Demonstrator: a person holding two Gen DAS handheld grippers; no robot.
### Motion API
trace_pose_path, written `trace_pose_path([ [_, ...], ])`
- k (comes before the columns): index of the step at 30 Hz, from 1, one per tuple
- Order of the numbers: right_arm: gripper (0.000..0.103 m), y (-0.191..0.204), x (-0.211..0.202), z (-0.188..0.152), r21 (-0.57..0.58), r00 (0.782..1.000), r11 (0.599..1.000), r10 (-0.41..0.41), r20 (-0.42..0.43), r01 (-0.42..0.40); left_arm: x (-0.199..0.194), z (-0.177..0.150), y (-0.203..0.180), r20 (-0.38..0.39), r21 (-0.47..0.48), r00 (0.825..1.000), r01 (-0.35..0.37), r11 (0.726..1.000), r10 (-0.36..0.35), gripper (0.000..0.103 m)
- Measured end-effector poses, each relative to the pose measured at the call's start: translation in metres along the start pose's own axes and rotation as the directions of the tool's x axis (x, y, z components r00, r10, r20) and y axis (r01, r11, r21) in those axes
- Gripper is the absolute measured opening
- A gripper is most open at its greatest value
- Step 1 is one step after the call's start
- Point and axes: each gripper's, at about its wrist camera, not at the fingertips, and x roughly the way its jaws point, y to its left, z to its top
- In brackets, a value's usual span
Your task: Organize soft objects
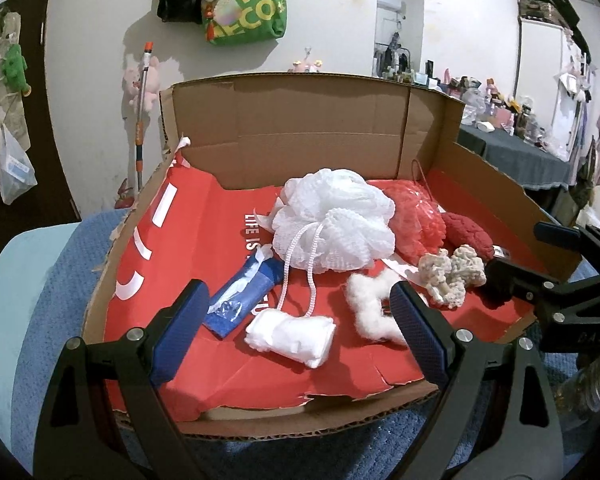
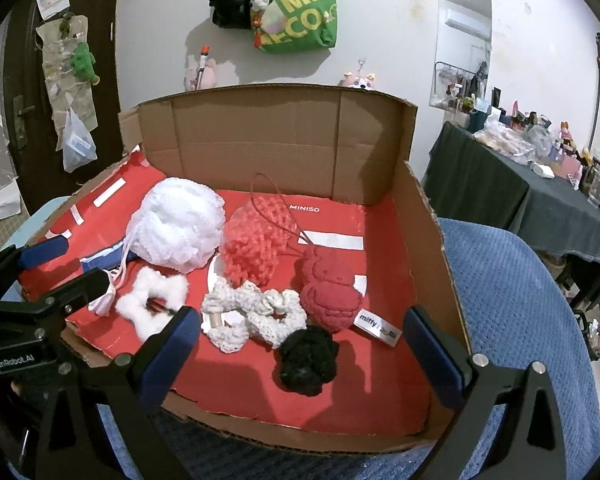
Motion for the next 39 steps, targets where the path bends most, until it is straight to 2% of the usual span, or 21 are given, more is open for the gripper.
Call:
trace_pose_path([
  [39, 0.103, 0.0021, 0.0022, -0.0031, -0.018, 1.0, 1.0, -0.022, -0.007, 0.022, 0.0006, 0.0002, 0.0003, -0.004, -0.006, 1.0, -0.003, 1.0, 0.003, 0.092],
])
